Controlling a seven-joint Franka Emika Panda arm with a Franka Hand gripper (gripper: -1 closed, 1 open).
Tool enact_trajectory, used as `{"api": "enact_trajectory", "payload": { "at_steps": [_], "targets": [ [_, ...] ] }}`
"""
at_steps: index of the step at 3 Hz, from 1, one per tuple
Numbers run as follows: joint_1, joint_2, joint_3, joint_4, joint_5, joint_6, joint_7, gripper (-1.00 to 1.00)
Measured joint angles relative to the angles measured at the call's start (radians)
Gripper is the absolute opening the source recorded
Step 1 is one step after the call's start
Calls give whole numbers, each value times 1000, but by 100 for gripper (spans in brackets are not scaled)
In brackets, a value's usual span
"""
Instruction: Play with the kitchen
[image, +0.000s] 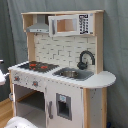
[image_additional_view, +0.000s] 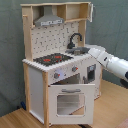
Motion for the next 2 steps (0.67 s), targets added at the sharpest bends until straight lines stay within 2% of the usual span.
{"api": "enact_trajectory", "payload": {
  "at_steps": [2],
  "targets": [
    [53, 47, -4, -17, 84, -120, -125, 100]
  ]
}}
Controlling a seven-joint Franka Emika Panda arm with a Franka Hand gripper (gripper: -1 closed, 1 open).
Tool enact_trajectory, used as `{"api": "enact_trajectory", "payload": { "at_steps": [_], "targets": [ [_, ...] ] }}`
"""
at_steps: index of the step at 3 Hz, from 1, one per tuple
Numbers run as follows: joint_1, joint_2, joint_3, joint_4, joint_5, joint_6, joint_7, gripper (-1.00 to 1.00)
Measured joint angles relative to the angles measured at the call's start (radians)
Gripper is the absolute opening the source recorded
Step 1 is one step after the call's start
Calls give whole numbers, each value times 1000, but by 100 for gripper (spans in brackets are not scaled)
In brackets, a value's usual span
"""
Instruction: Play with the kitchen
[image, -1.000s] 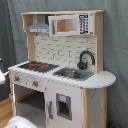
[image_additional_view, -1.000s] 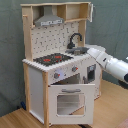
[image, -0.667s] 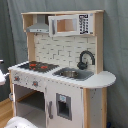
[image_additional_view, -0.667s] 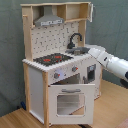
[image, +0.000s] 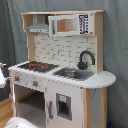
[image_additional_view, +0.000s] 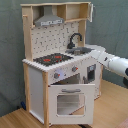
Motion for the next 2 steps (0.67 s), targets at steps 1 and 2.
{"api": "enact_trajectory", "payload": {
  "at_steps": [1, 2],
  "targets": [
    [15, 18, -24, -5, 55, -75, -80, 100],
    [16, 26, -69, -8, 109, -140, -170, 100]
  ]
}}
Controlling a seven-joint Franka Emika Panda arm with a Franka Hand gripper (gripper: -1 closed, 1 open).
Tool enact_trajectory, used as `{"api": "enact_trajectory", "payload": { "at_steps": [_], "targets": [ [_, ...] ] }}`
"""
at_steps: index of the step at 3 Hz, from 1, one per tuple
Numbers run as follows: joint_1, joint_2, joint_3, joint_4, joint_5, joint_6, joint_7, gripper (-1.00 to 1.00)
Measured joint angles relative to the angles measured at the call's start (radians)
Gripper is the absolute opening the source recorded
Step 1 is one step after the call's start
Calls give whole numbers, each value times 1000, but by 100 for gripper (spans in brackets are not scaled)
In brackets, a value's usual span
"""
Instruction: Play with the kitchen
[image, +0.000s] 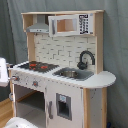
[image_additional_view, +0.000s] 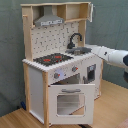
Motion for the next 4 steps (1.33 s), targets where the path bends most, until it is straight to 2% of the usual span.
{"api": "enact_trajectory", "payload": {
  "at_steps": [1, 2, 3, 4],
  "targets": [
    [-1, 10, -44, -10, 50, -53, -77, 100],
    [-2, 36, -67, -35, 114, -96, -137, 100],
    [-3, 84, -55, -55, 194, -111, -160, 100],
    [-13, 154, -31, -64, 270, -106, -164, 100]
  ]
}}
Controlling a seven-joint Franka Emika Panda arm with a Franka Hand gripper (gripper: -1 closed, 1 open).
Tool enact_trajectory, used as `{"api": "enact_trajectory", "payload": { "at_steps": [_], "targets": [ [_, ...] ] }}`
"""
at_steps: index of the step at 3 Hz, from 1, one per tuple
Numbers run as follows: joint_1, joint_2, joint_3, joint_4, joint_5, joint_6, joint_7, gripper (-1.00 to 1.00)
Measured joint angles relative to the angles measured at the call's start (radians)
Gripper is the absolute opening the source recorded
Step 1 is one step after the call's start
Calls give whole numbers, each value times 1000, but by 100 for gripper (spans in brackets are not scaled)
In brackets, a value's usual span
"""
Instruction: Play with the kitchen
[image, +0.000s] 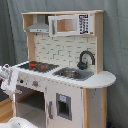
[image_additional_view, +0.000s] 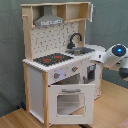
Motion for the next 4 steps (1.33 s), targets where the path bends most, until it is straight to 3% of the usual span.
{"api": "enact_trajectory", "payload": {
  "at_steps": [2, 4],
  "targets": [
    [-57, 169, 9, -2, 72, 57, -21, 100],
    [-107, 367, 9, -2, 78, 160, -36, 100]
  ]
}}
